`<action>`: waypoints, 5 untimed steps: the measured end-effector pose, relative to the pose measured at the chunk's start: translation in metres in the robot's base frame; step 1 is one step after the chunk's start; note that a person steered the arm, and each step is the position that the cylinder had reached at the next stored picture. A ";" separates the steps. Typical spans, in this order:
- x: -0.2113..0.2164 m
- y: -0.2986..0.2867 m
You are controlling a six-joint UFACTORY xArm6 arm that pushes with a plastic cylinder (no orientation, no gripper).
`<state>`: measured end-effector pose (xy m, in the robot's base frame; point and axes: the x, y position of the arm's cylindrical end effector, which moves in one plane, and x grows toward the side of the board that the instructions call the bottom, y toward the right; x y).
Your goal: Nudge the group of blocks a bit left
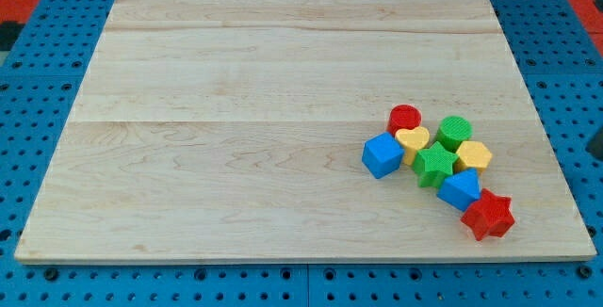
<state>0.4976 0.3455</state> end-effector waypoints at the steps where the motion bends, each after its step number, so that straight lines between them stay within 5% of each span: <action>1: 0.042 -0.001; 3: 0.100 -0.104; 5: 0.089 -0.201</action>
